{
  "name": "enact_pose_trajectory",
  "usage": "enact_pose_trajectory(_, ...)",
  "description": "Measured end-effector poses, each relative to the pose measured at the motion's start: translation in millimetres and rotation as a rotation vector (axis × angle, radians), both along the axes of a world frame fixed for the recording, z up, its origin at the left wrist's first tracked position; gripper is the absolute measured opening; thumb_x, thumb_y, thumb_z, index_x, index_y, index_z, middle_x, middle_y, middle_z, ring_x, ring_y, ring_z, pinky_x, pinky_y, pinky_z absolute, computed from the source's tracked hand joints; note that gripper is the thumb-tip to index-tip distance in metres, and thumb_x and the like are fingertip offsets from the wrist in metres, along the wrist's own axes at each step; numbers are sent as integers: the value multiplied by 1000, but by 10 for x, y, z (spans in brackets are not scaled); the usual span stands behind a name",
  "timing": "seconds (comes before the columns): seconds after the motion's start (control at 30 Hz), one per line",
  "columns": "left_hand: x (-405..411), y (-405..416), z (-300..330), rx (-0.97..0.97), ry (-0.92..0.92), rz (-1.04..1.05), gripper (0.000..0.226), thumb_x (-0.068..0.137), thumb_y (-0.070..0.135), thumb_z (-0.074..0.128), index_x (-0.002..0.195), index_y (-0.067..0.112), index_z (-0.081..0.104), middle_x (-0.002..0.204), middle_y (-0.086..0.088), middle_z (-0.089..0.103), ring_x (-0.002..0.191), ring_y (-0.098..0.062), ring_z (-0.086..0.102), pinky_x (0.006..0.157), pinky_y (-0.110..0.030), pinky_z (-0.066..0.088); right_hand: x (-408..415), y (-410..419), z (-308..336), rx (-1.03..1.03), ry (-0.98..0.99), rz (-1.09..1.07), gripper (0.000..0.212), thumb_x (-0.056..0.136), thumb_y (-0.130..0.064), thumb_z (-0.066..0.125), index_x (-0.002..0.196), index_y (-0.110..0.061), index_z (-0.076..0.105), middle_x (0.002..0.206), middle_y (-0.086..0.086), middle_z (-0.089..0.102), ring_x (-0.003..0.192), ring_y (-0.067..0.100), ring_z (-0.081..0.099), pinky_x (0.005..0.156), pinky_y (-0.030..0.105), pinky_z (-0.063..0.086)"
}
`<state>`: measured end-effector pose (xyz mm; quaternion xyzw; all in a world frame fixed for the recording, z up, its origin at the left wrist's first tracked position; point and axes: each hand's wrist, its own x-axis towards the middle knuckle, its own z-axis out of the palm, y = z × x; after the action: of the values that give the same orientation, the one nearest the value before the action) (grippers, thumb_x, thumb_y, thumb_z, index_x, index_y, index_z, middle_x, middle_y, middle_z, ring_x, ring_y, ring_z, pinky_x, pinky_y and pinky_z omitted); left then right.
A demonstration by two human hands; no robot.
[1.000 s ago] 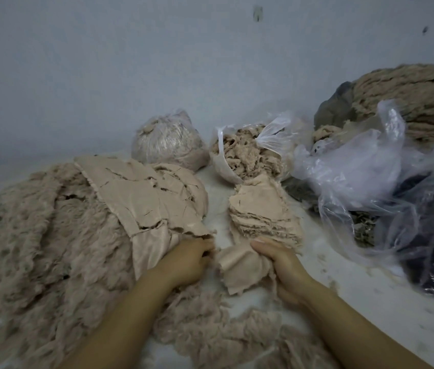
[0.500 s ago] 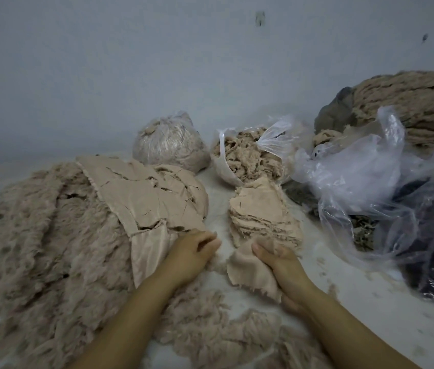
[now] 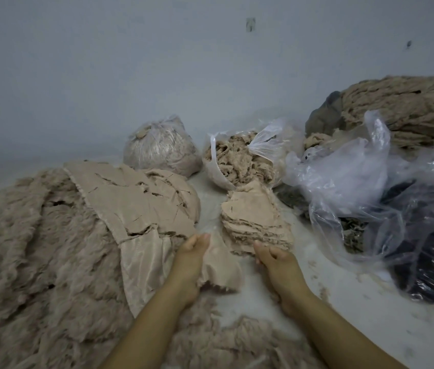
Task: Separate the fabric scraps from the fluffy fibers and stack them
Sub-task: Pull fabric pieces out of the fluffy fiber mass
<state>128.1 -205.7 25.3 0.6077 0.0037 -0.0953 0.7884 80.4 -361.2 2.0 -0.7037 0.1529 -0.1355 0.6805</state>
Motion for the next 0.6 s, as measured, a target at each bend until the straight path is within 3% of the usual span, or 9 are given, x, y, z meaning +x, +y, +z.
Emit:
enact_pose_trajectory(0.1, -14, 41, 22, -53, 7, -155, 20, 96, 21, 50, 96, 6, 63, 84, -9, 71, 72, -17, 67, 65, -28, 53, -3, 83, 8, -47, -9, 100, 60, 69, -75, 44, 60, -19, 64, 50, -5, 53, 44, 7, 49, 45, 23, 40)
enact_pose_trajectory(0.17, -56, 12, 3, -118, -8, -261, 25, 97, 21, 47, 104, 2, 63, 95, -15, 72, 84, -22, 70, 68, -29, 56, 2, 158, 7, 139, -50, 312, 57, 81, -67, 48, 91, -16, 72, 86, 6, 71, 78, 17, 68, 72, 33, 54)
enact_pose_trajectory(0.23, -102, -15, -21, -106, -56, -321, 24, 96, 23, 50, 99, 4, 64, 95, -15, 72, 87, -22, 70, 69, -28, 56, -19, 215, 22, 231, -88, 406, 44, 92, -46, 55, 108, -8, 68, 106, 14, 71, 98, 27, 68, 86, 37, 54)
enact_pose_trajectory(0.33, -94, -17, -45, -20, -100, -190, 16, 88, 26, 58, 81, 12, 58, 72, -3, 67, 65, -14, 63, 58, -29, 51, -21, 210, 59, 255, -131, 191, 22, 91, -25, 60, 81, -5, 58, 80, 11, 63, 69, 23, 61, 60, 28, 51)
enact_pose_trajectory(0.43, 21, 52, -48, -17, -39, 76, 20, 98, 17, 48, 80, 11, 52, 54, 1, 53, 43, -10, 45, 40, -20, 36, -23, 141, 88, 272, -140, 57, 25, 94, -17, 57, 71, -12, 48, 64, 6, 53, 57, 17, 53, 47, 23, 43)
enact_pose_trajectory(0.5, 64, 99, -39, 83, -64, 121, 26, 100, 15, 44, 74, 12, 46, 47, 4, 41, 34, -5, 31, 33, -16, 24, -44, 98, 109, 281, -126, 77, 21, 94, -17, 57, 75, -8, 53, 63, 5, 57, 53, 13, 55, 44, 20, 43)
enact_pose_trajectory(0.6, -26, 82, -8, 284, -235, 17, 24, 95, 26, 53, 76, 10, 54, 59, 3, 50, 51, -6, 47, 49, -18, 40, -79, 143, 109, 154, -75, 235, 30, 94, -29, 56, 79, -3, 57, 71, 11, 56, 61, 16, 54, 54, 23, 43)
